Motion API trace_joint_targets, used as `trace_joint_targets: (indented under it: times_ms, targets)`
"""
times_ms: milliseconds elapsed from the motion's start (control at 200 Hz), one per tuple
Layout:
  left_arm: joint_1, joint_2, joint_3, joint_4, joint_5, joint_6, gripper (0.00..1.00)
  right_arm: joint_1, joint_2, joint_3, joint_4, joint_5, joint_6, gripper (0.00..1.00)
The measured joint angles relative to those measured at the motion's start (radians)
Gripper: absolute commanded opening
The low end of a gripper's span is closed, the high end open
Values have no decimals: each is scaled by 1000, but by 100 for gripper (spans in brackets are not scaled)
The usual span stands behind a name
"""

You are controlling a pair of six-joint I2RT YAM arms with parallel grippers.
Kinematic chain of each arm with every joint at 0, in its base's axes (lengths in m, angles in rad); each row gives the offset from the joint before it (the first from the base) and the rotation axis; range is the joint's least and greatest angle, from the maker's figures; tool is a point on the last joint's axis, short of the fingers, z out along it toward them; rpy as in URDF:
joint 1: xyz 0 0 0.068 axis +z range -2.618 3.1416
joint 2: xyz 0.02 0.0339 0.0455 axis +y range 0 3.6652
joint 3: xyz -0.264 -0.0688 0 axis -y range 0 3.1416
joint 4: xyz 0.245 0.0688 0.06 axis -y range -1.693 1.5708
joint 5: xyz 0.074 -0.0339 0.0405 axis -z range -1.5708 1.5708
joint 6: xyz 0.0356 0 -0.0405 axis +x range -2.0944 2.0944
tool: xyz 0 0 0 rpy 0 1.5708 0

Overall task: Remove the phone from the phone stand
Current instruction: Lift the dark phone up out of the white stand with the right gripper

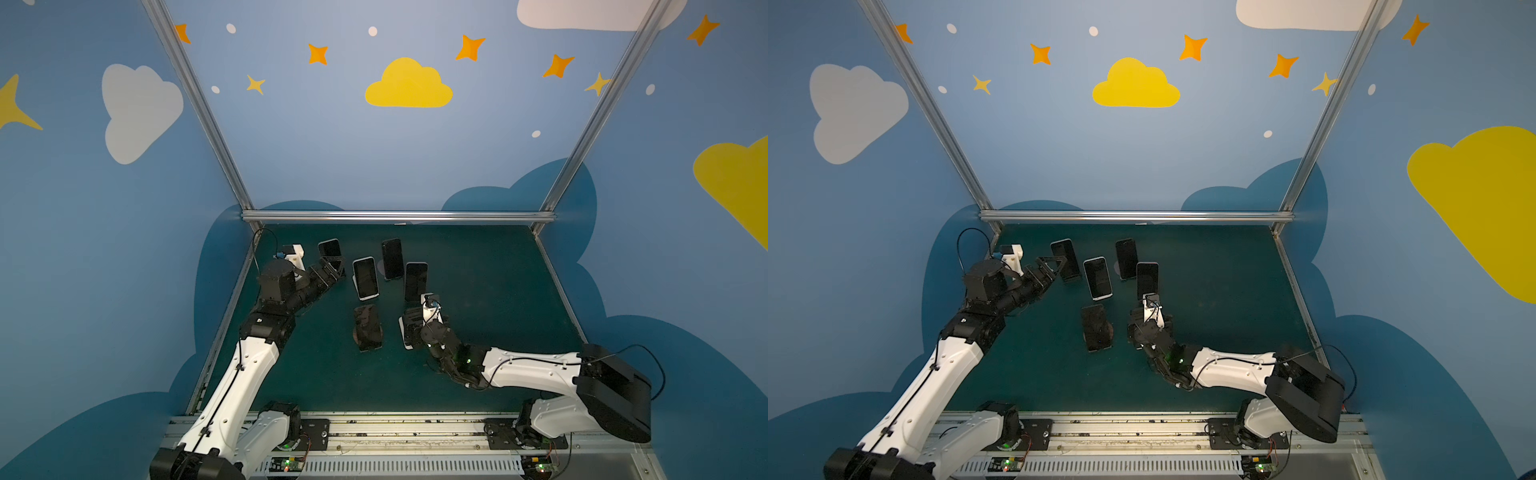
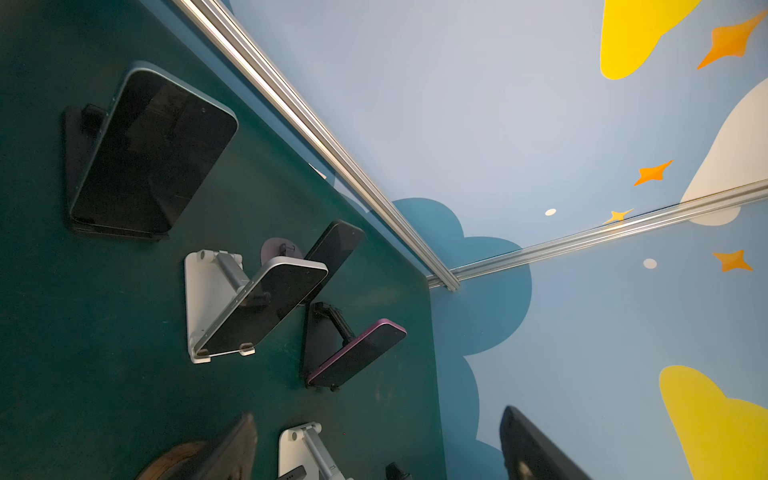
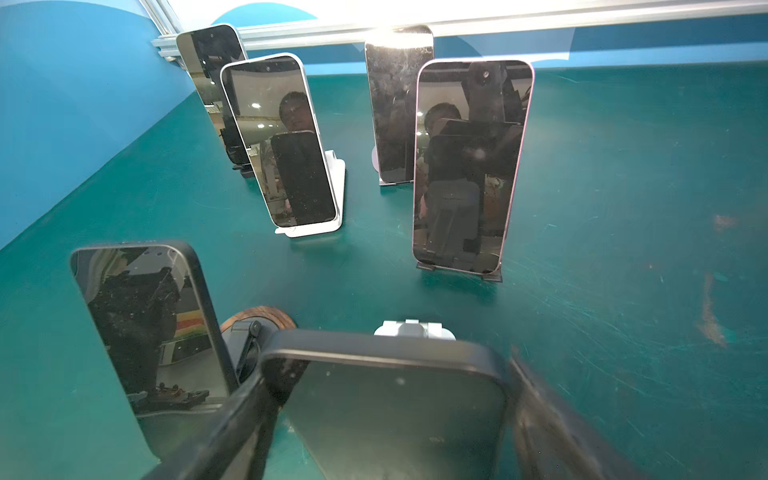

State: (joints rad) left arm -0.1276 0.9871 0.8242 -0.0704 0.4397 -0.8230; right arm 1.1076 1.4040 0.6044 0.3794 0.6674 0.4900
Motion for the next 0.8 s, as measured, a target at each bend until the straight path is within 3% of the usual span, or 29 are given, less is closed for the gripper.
trace_joint_targets:
  times_ms: [380, 801]
  targets:
    - [0, 0, 0, 0, 0, 0, 91, 0, 28, 14, 6, 5, -21, 69]
    - [0, 0, 0, 0, 1, 0, 91, 8, 3, 14, -10, 3, -55, 66]
